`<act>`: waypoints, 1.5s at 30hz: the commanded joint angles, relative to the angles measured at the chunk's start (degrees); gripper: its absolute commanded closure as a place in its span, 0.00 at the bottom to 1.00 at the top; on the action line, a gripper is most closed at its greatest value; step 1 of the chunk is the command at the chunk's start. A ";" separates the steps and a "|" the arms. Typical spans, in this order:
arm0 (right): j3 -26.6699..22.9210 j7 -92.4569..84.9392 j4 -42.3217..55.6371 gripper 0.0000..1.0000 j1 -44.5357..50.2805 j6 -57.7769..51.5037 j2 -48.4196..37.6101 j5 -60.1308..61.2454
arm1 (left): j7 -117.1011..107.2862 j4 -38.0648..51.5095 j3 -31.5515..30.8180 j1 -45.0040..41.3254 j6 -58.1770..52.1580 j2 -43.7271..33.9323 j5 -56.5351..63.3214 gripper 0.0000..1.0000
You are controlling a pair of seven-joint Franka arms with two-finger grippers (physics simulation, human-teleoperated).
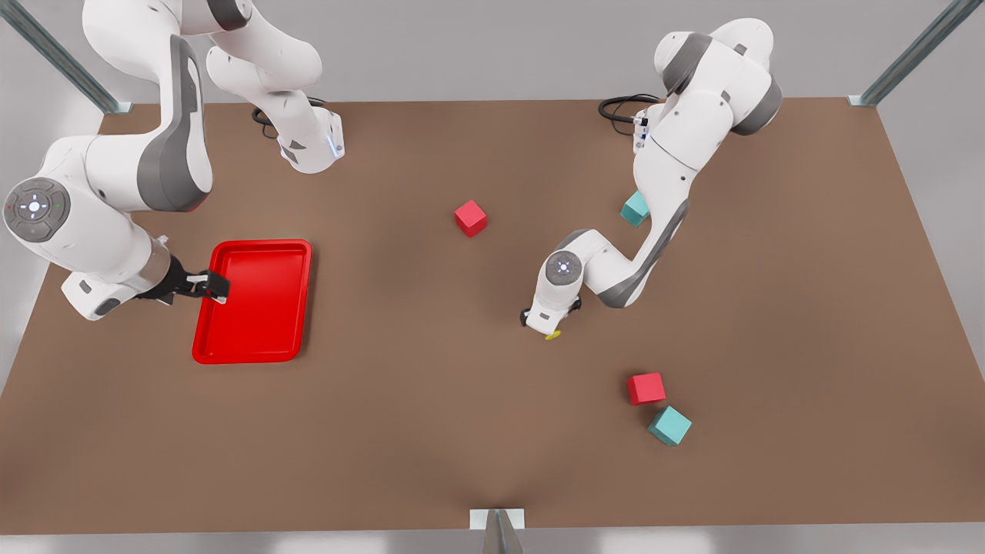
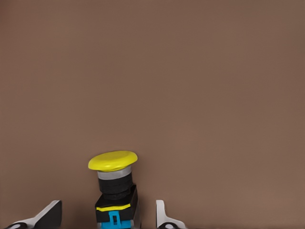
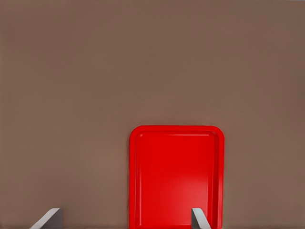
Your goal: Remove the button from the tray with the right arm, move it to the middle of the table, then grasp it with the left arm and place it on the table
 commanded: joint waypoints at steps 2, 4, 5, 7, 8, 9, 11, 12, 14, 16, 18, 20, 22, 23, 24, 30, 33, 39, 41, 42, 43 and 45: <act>0.00 -0.64 0.11 0.00 0.09 0.17 0.04 0.12 | -1.00 0.11 -0.01 0.16 -0.17 -0.14 0.11 0.38; 0.00 -0.56 0.12 0.00 0.09 0.96 0.22 0.12 | -1.00 0.11 -0.01 0.25 -0.26 -0.14 0.11 0.47; 0.00 -0.64 0.12 0.00 0.09 1.05 0.31 0.12 | -1.00 0.11 -0.01 0.34 -0.26 -0.14 0.11 0.50; 0.00 -0.64 0.12 0.00 0.18 1.49 0.40 0.12 | -0.91 0.20 -0.01 0.34 -0.35 -0.14 0.11 0.58; 0.00 -0.64 0.29 0.00 0.18 1.49 0.31 0.12 | -1.00 0.20 -0.01 0.43 -0.44 -0.23 0.11 0.61; 0.00 -0.64 0.20 0.00 0.18 1.40 0.31 0.12 | -1.00 0.20 -0.01 0.43 -0.61 -0.40 0.11 0.61; 0.00 -0.56 0.20 0.00 0.18 1.40 0.40 0.12 | -0.56 1.69 -0.19 0.52 -4.65 -1.11 0.03 0.60; 0.00 -0.56 0.20 0.00 0.09 1.40 0.40 0.12 | -0.29 2.92 -0.19 0.52 -7.37 -1.37 0.03 0.60; 0.00 -0.56 0.20 0.00 0.09 1.40 0.48 0.12 | -0.12 5.12 -0.36 1.30 -12.39 -2.60 -0.06 0.60; 0.00 -0.56 0.12 0.00 0.09 1.40 0.57 0.12 | -1.43 6.79 -0.27 1.83 -13.71 -2.69 -0.33 0.60; 0.00 -0.56 0.12 0.00 0.01 1.40 0.66 0.21 | -7.23 7.49 0.25 2.36 -13.71 -3.83 0.38 0.60; 0.00 -0.56 0.12 0.00 0.01 1.32 0.40 0.29 | -15.13 8.55 0.43 1.92 -13.71 -3.92 3.36 0.60; 0.00 -0.73 0.12 0.00 -0.61 1.40 0.57 1.00 | -29.90 9.08 0.43 0.96 -13.62 -3.66 10.66 0.60; 0.00 -0.82 0.12 0.00 -0.70 1.40 0.75 1.00 | -35.88 9.08 0.43 0.78 -13.71 -3.66 13.99 0.60; 0.00 -0.91 0.12 0.00 -0.78 1.40 0.75 0.91 | -41.68 9.17 0.52 -0.01 -14.41 -3.31 16.81 0.60; 0.00 -1.17 0.03 0.00 -1.49 1.93 0.92 1.00 | -56.27 12.50 19.06 -16.10 -21.17 -1.64 19.62 0.60; 0.00 -1.17 0.11 0.00 -1.58 3.42 1.89 1.00 | -67.53 16.20 25.55 -21.62 -24.43 0.91 19.36 0.60; 0.08 -1.61 0.29 0.00 -5.62 8.78 2.77 5.57 | -69.37 21.82 41.83 -35.78 -34.01 9.88 15.05 0.60; 0.26 -4.69 0.20 0.00 -5.44 12.48 4.00 4.86 | -69.72 24.27 41.83 -36.75 -38.04 11.54 14.97 0.60; 0.26 -4.16 0.20 0.00 -5.36 12.48 4.18 4.86 | -70.43 26.22 41.91 -37.80 -41.39 13.39 15.05 0.60; 0.26 -4.16 0.64 0.00 -5.00 12.65 4.26 4.78 | -70.69 26.66 41.91 -38.59 -42.62 14.01 15.05 0.60; 0.26 -4.16 0.82 0.00 -5.36 12.48 5.23 4.42 | -71.66 27.62 42.79 -40.79 -45.43 16.82 15.05 0.60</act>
